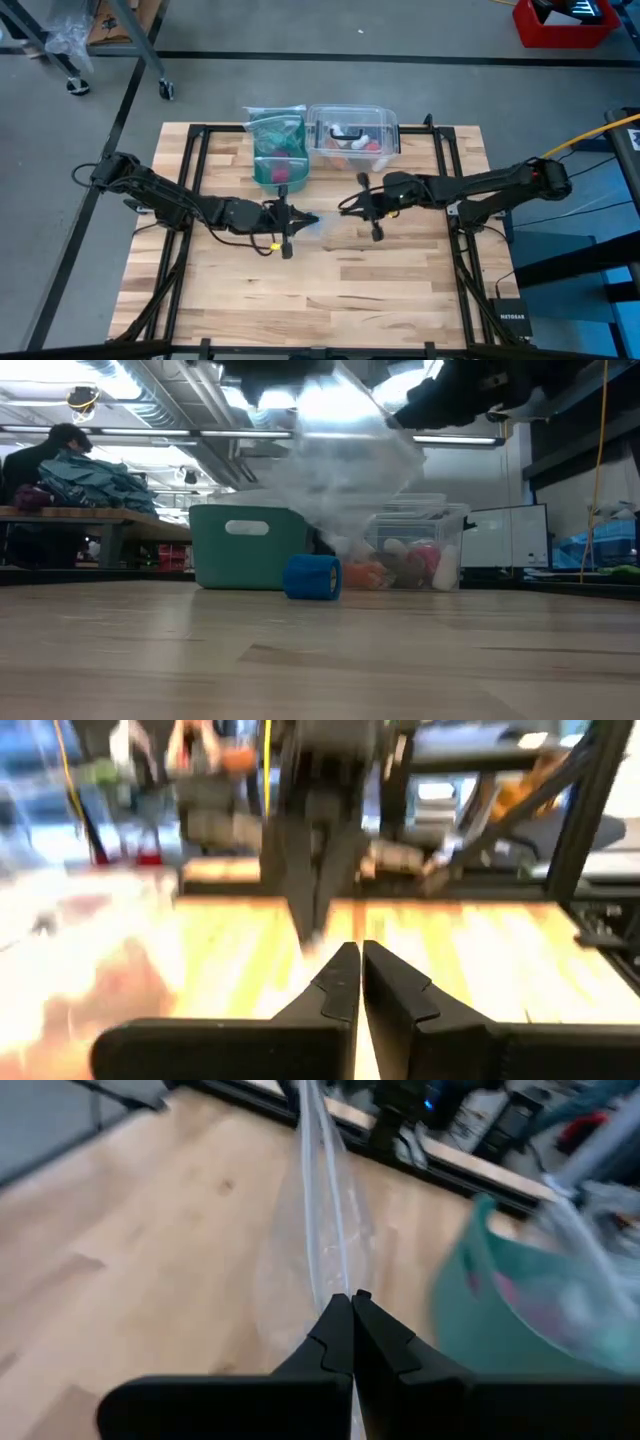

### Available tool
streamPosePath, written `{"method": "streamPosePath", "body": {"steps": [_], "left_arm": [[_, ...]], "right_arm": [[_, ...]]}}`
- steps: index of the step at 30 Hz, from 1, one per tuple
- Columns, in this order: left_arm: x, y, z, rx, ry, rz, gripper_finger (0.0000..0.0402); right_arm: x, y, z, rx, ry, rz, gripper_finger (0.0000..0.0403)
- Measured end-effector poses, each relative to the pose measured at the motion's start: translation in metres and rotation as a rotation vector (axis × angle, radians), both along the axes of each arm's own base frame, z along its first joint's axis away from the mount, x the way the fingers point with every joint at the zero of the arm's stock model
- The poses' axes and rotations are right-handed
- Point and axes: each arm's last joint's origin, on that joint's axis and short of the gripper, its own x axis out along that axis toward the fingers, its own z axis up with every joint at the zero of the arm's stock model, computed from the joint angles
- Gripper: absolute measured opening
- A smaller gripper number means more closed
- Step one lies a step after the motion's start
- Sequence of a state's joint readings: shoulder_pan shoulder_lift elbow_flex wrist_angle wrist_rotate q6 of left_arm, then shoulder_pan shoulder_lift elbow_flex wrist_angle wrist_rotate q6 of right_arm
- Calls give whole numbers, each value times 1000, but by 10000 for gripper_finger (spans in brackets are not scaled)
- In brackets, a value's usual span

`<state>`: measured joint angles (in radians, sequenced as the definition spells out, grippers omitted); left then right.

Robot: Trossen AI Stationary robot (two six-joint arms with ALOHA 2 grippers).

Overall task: Roll bandage
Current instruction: Put the blue bandage into the transparent zip bag

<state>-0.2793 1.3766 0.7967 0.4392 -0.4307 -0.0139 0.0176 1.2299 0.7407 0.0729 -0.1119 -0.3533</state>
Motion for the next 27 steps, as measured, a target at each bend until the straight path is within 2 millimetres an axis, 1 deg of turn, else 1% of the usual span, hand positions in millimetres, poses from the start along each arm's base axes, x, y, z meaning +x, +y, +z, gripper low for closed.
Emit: {"method": "streamPosePath", "body": {"steps": [3, 7, 11, 14, 17, 20, 27], "left_arm": [[-1, 5, -9, -70, 79, 34, 34], [-2, 14, -19, -168, 163, 96, 77], [-6, 23, -32, -312, 258, 190, 115], [-10, 30, -40, -438, 330, 247, 133], [-11, 35, -47, -512, 376, 295, 142], [-7, 40, -57, -558, 398, 343, 142], [8, 52, -94, -658, 510, 401, 143]], "right_arm": [[-12, -2, 9, -48, 4, -43, 0], [-29, -4, 23, -88, -16, -85, 0], [-43, -5, 34, -101, -49, -120, 0], [-51, -6, 40, -103, -75, -129, 0], [-56, -6, 45, -122, -101, -122, 0], [-59, -6, 49, -130, -121, -131, 0], [-61, -6, 50, -152, -128, -136, 0]]}}
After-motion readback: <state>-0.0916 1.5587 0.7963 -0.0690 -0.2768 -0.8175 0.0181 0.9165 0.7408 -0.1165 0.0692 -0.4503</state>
